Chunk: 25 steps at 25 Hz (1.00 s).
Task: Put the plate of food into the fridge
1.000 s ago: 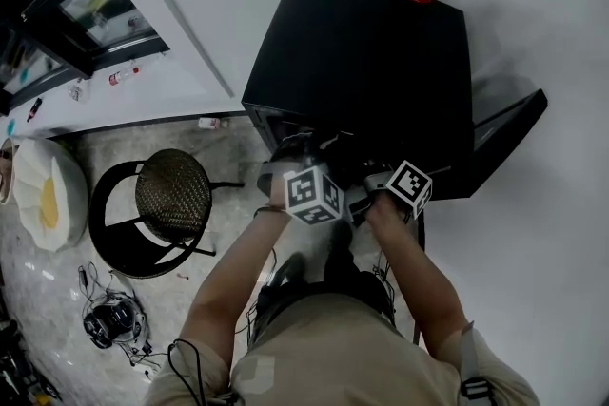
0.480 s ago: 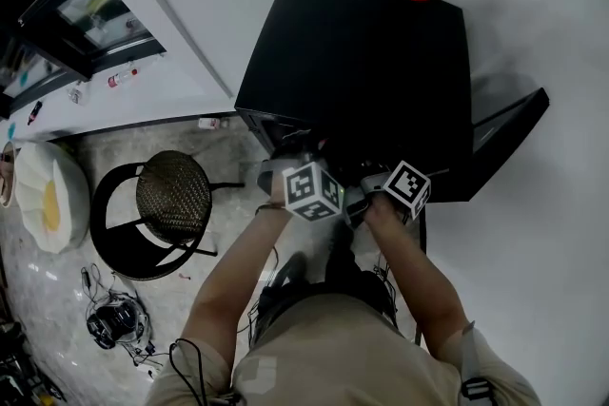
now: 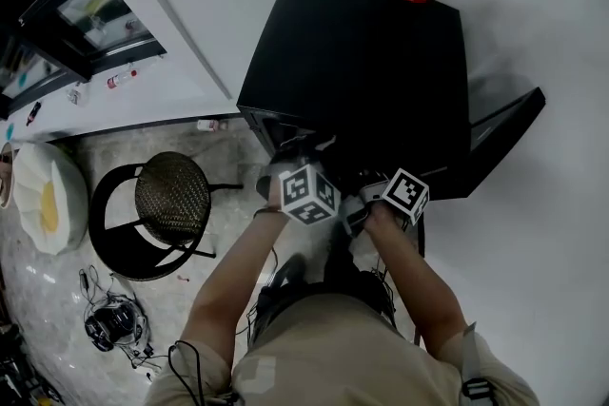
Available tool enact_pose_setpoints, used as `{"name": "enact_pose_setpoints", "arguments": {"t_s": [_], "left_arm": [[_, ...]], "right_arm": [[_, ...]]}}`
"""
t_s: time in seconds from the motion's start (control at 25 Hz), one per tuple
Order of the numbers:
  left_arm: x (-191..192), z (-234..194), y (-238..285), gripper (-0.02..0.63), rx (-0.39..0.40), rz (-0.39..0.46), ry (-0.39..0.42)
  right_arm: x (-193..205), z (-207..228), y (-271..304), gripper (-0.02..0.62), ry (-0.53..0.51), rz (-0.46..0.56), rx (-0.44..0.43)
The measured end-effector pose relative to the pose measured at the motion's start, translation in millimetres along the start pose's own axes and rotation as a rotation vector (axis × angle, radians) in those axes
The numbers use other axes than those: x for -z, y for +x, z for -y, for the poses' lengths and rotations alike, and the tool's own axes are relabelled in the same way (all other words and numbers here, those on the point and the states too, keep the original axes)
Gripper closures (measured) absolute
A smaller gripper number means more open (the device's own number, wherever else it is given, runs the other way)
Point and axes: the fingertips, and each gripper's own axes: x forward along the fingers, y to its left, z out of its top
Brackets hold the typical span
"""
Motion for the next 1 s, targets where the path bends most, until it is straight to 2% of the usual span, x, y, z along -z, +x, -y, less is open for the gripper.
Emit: {"name": "enact_pose_setpoints", "arguments": {"t_s": [0.16, 0.32, 0.4, 0.52, 0.64, 0.8, 0.88, 1.0], "left_arm": [[6, 4, -10, 0.560, -0.007, 0.004, -0.017], [14, 3, -22, 0.560, -0.020, 0.007, -0.037], [18, 2, -27, 0.560, -0.027, 0.006, -0.051], [24, 0, -37, 0.594, -0.026, 0.003, -0.079], [27, 0, -47, 0.595, -0.008, 0.009, -0.117], [31, 5, -60, 0.595, 0.045, 0.034, -0.207], [35, 8, -68, 0.595, 0.071, 0.038, -0.221], [40, 6, -80, 0.595, 0.072, 0.050, -0.260]], "right_arm": [[7, -2, -8, 0.569, -0.024, -0.021, 0.011], [15, -16, -11, 0.569, -0.068, -0.040, -0.039], [19, -20, -14, 0.569, -0.100, -0.052, -0.033], [24, -26, -16, 0.569, -0.132, -0.060, -0.043], [27, -29, -19, 0.569, -0.138, -0.054, -0.041], [36, -32, -22, 0.569, -0.156, -0.069, -0.045], [42, -38, -22, 0.569, -0.173, -0.083, -0.066], [51, -47, -23, 0.569, -0.186, -0.093, -0.081]]}}
